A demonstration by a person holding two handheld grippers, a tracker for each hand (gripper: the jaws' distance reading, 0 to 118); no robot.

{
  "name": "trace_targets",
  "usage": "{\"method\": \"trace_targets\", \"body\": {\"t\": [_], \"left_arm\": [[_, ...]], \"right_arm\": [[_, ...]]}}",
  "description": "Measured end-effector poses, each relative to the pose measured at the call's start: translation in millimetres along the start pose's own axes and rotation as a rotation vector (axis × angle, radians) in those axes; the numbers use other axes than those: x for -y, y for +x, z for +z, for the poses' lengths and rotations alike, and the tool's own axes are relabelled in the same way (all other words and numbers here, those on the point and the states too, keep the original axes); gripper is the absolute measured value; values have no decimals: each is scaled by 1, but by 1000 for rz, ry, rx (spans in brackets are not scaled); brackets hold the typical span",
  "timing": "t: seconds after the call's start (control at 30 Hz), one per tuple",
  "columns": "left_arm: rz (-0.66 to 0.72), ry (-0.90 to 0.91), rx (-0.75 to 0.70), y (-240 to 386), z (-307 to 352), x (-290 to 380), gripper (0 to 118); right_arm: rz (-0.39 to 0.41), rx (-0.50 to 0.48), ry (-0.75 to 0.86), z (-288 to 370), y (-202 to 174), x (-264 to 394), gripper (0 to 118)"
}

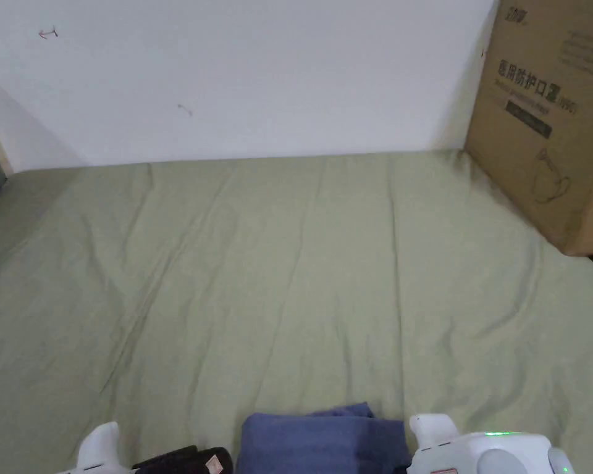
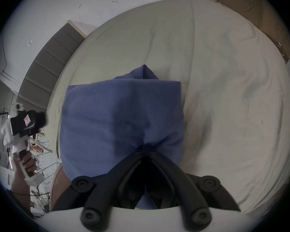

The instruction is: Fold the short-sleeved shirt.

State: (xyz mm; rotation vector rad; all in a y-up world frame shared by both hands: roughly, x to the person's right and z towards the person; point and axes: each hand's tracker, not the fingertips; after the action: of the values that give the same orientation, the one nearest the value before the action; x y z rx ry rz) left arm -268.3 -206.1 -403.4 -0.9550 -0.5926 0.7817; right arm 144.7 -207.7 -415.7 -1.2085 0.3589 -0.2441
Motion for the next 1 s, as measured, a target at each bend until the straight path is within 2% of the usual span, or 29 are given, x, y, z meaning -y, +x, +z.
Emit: {"method": "trace_targets", "body": {"t": [0.03, 0.07, 0.1, 0.17, 0.23, 0.3, 0.33, 0.37, 0.4, 0.43, 0.47, 0.5, 0.57, 0.63, 0.73, 0.83, 1.0], "left_arm": [[38, -50, 49, -13, -16, -1, 108], [77, -94, 93, -23, -29, -1, 118], [137, -80, 171, -35, -38, -2, 115], [206, -153, 186, -46, -59, -2, 118], [172, -126, 352, -42, -71, -5, 118], [220, -218, 388, -41, -98, -3, 118], [224, -209, 368, -39, -105, -1, 110], [201, -152, 308, -35, -106, -1, 84], [170, -129, 251, -29, -112, 0, 38], [133, -133, 27, -26, -118, 2, 23], [115, -145, -33, -26, -121, 9, 23], [170, -84, 129, -25, -113, 10, 23], [142, -105, 94, -14, -103, 5, 23], [104, -102, 102, -5, -81, -4, 23], [-2, -68, -1, -3, -23, -39, 23], [-60, -60, -166, -25, 52, -84, 23], [-141, -77, -611, -69, 162, -143, 23]], "right_arm": [[9, -4, 2, 2, -1, 2, 0], [14, -8, 4, 2, 0, 3, 0], [14, -11, 7, 3, 1, 3, 0], [1, -15, 10, 2, 0, 4, 0], [-20, -24, 11, 1, 3, 4, 0], [-50, -46, 20, 0, 8, 6, 0], [-71, -63, 27, 0, 11, 7, 0], [-95, -80, 36, 0, 14, 9, 0], [-122, -98, 44, 0, 17, 11, 0], [-147, -108, 49, 0, 20, 12, 0], [-181, -135, 57, 1, 22, 13, 0], [-215, -122, 53, 2, 23, 13, 0], [-250, -131, 70, 12, 21, 14, 0], [-249, -115, 104, 26, 15, 15, 0], [-205, -55, 111, 51, 4, 14, 0], [-159, -25, 124, 75, -6, 19, 0], [-107, 50, 136, 97, -14, 29, 0]]}}
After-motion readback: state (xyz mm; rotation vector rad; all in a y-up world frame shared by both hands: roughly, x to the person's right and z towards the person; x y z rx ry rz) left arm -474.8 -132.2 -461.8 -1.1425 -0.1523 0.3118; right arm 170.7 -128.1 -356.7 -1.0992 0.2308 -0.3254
